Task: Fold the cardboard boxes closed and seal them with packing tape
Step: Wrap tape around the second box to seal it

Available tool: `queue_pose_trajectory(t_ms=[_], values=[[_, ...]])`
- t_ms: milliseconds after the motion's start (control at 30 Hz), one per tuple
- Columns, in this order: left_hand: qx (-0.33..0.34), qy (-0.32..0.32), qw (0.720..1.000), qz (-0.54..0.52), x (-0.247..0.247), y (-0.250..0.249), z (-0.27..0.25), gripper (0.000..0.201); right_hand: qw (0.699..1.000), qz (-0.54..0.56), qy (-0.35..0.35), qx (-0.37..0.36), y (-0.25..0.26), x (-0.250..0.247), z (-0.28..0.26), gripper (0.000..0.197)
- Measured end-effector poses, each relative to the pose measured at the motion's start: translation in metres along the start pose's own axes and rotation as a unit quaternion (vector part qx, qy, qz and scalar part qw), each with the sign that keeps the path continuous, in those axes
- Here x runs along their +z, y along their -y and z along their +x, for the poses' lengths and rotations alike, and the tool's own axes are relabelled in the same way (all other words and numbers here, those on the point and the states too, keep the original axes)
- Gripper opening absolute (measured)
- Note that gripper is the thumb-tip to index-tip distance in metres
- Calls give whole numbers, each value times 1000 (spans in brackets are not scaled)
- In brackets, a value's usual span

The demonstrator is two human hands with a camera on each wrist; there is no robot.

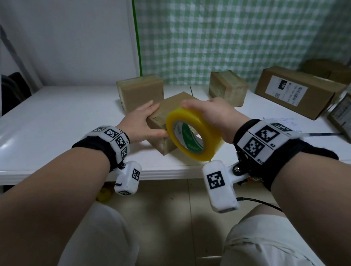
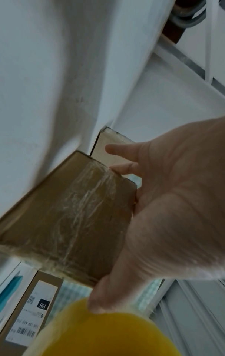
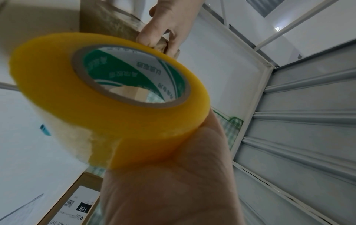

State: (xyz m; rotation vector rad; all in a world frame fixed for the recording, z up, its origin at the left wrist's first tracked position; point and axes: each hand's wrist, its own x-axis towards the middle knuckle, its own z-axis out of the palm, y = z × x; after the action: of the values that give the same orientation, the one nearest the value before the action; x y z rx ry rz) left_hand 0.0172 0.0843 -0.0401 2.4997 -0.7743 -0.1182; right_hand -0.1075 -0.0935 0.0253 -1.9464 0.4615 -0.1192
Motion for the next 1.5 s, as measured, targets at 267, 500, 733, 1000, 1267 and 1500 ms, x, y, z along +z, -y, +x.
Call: queue_pose_trajectory(t_ms=[267, 500, 733, 1000, 1267, 1500], values=[[-9, 51, 999, 4, -7, 0, 3, 111, 1000, -14, 3, 11, -2, 3, -4, 56], [-14, 55, 998, 6, -7, -2, 2, 109, 998, -32, 35, 38, -18, 12, -7, 76], [-42, 113, 993, 3, -18, -5, 5, 108, 996, -15, 53, 67, -18, 17, -7, 65], [-102, 127, 981, 107, -8, -28, 9, 95, 994, -18, 67, 81, -16, 21, -6, 62], [-100, 122, 982, 101, -7, -28, 5, 116, 989, -58, 94, 96, -23, 11, -23, 56], [-100, 135, 981, 103, -12, -35, 6, 130, 987, -46, 109, 105, -22, 12, -25, 67]])
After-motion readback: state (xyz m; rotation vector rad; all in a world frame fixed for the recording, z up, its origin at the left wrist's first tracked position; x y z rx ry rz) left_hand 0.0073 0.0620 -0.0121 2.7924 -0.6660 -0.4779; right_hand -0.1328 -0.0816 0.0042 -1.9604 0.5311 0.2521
